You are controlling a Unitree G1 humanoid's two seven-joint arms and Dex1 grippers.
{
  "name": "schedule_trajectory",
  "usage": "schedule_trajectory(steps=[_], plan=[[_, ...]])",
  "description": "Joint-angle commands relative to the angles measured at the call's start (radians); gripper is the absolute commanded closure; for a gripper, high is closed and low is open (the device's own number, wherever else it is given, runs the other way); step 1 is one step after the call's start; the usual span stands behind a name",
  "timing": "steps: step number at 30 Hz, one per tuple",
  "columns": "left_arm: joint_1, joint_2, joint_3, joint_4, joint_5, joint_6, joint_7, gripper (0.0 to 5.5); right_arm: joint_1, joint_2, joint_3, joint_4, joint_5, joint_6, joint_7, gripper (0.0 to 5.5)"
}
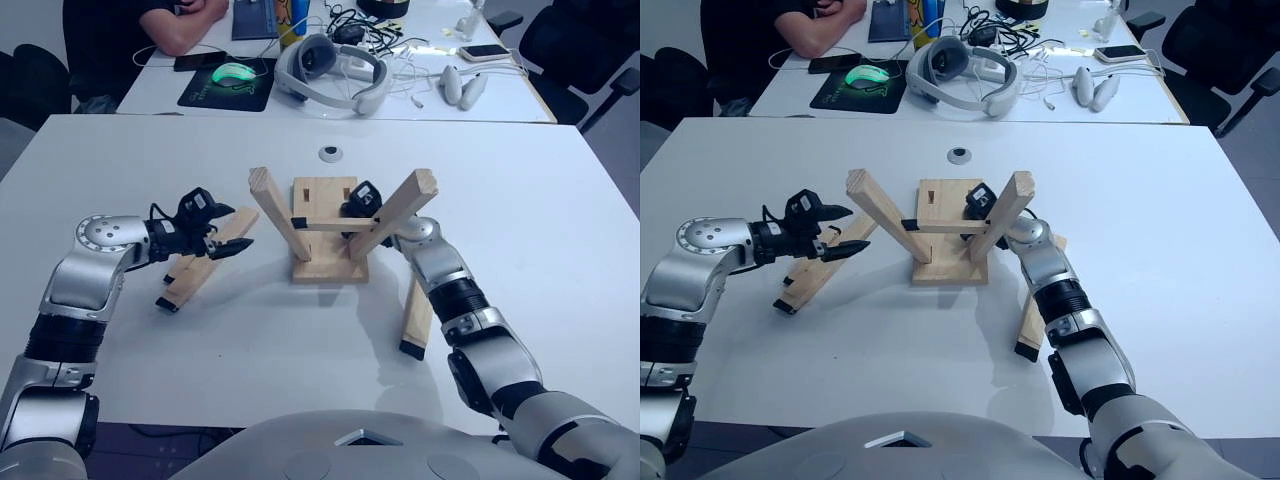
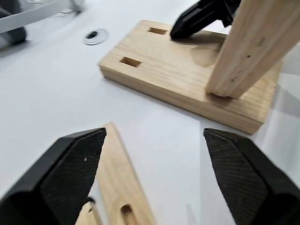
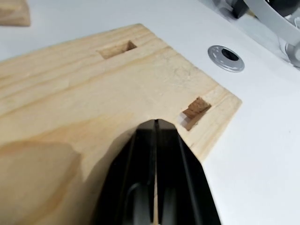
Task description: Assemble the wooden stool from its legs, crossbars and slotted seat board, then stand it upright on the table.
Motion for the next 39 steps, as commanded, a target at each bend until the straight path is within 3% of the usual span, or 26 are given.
schedule_trajectory(steps=[1,8,12,17,24,29,35,39], plan=[[0.024,-0.033,0.066,0.022,-0.040,-0.005,0.025,2.14,0.040,-0.014,-0.094,-0.019,0.068,0.021,-0.010,5.50],[0.033,-0.104,0.202,-0.011,-0.134,-0.007,0.114,3.24,-0.009,0.000,-0.248,-0.069,0.170,-0.082,-0.080,5.50],[0.009,-0.143,0.381,-0.153,-0.347,0.111,0.203,3.84,-0.010,-0.038,-0.316,0.020,0.146,-0.143,-0.193,5.50],[-0.155,-0.136,0.479,-0.279,-0.643,0.291,0.305,4.50,0.013,-0.065,-0.352,0.083,0.143,-0.229,-0.233,5.50],[-0.243,-0.186,0.444,-0.342,-0.872,0.421,0.465,5.48,-0.005,-0.057,-0.335,0.150,0.069,-0.370,-0.354,5.50],[-0.185,-0.253,0.386,-0.330,-0.864,0.395,0.462,5.48,0.007,-0.013,-0.314,0.136,0.141,-0.375,-0.211,5.50],[-0.207,-0.269,0.337,-0.324,-0.844,0.379,0.445,5.48,-0.008,0.025,-0.195,0.244,0.127,-0.424,0.025,5.50],[-0.231,-0.260,0.320,-0.301,-0.835,0.380,0.432,5.48,-0.092,0.009,-0.233,0.350,0.204,-0.427,0.198,5.50]])
